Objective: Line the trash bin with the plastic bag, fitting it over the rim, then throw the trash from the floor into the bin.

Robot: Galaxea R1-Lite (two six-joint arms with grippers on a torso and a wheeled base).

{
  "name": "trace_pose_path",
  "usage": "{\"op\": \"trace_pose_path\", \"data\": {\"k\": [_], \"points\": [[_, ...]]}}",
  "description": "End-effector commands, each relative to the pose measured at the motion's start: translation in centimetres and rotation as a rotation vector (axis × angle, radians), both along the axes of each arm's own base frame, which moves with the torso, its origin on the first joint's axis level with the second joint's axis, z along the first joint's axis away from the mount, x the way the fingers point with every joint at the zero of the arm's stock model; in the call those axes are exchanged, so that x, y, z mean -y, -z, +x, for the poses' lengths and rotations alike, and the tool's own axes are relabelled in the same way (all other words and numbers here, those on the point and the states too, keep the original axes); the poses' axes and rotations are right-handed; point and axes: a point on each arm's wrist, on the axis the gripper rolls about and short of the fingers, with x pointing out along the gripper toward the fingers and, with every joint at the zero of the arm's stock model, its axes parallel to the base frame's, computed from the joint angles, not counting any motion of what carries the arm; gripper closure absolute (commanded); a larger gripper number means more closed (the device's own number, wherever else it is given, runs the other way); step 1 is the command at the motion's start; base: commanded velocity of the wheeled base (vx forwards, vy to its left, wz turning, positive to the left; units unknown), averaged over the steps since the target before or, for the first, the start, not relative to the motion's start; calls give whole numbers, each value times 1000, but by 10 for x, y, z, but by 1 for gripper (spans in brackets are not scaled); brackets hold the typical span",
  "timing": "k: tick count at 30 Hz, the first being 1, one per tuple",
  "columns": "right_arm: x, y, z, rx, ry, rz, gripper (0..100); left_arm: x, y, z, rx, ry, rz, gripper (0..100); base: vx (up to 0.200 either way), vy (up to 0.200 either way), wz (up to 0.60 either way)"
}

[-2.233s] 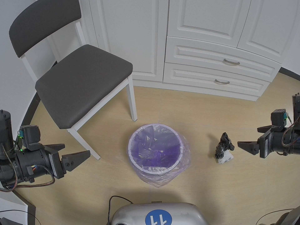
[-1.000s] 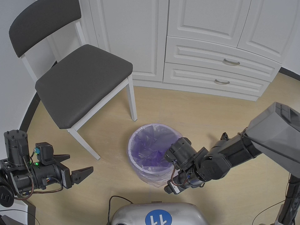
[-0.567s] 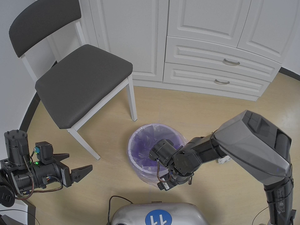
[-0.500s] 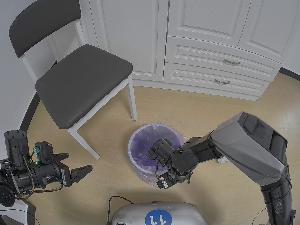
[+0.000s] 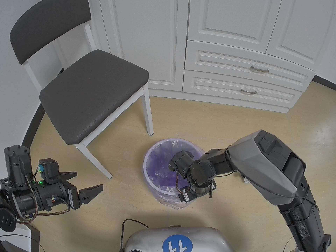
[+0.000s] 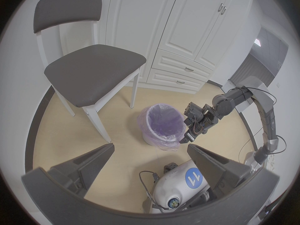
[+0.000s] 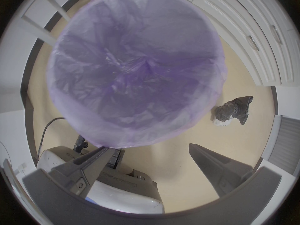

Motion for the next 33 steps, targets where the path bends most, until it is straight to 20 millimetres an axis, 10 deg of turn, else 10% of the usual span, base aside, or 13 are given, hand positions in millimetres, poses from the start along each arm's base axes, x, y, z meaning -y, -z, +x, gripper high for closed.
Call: {"op": "trace_pose_path", "data": {"k": [1, 19, 33], "points": [[11, -5, 14, 20, 42, 17, 0, 0, 2, 1, -10, 0, 2, 0, 0, 0, 0], [44, -16, 77, 145, 168, 101, 0, 1, 3, 0, -17, 6, 4, 0, 0, 0, 0], [41, -39, 63, 149, 214, 156, 0, 2, 4, 1, -10, 7, 2, 0, 0, 0, 0]]}}
